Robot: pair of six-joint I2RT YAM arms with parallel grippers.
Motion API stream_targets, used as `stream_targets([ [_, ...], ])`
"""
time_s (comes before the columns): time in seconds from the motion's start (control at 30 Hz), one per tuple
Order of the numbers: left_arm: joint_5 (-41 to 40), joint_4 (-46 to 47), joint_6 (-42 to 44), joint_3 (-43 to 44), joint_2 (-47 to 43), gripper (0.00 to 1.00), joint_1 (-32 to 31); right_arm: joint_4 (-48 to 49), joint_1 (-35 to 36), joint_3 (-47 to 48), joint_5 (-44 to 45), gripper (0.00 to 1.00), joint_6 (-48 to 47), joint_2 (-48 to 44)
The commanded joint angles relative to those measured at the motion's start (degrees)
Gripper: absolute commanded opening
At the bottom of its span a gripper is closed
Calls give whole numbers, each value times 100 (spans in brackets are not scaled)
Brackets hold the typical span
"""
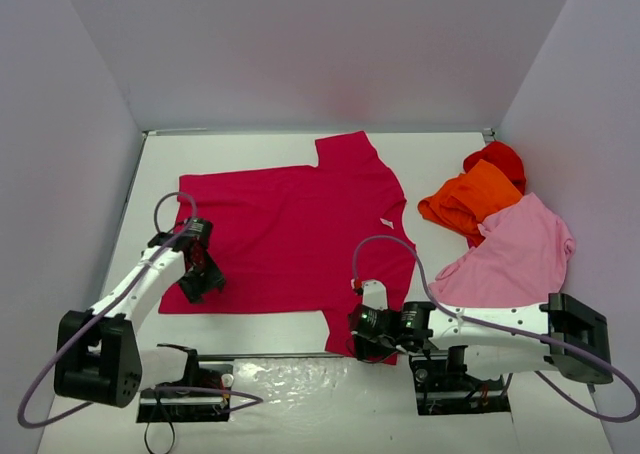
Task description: Fold and stack the t-shirts
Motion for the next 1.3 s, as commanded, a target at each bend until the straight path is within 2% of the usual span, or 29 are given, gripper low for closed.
stream_targets([
  [0.0, 1204, -127, 582, 74, -526, 43, 634, 72, -89, -351, -310, 47, 475, -482],
  [0.03, 1020, -416, 670, 214, -492, 43, 643, 81, -98, -419, -310, 47, 535, -535],
  [0.13, 471, -1280, 1020, 673, -302, 62, 659, 170, -173, -438, -259, 47, 611, -628],
  [0.2, 512, -1408, 1045, 699, -191, 78, 653, 254, -218, -427, -261, 46, 627, -649],
  [0.27, 604, -1397, 996, 615, -151, 87, 659, 333, -281, -409, -309, 45, 632, -658],
  [0.3, 765, -1305, 955, 511, -156, 88, 653, 368, -321, -398, -349, 44, 632, -658],
  [0.5, 896, -1040, 586, 92, -281, 91, 652, 388, -481, -419, -482, 43, 616, -753],
  [0.73, 970, -624, 445, -82, 48, 92, 660, 389, -642, -394, -635, 43, 470, -746],
  [1.03, 775, -249, 651, 612, 1134, 92, 658, 380, -845, -347, -833, 43, 270, -616],
  [1.27, 746, 98, 643, 695, 1696, 92, 651, 380, -1021, -350, -930, 43, 188, -640],
])
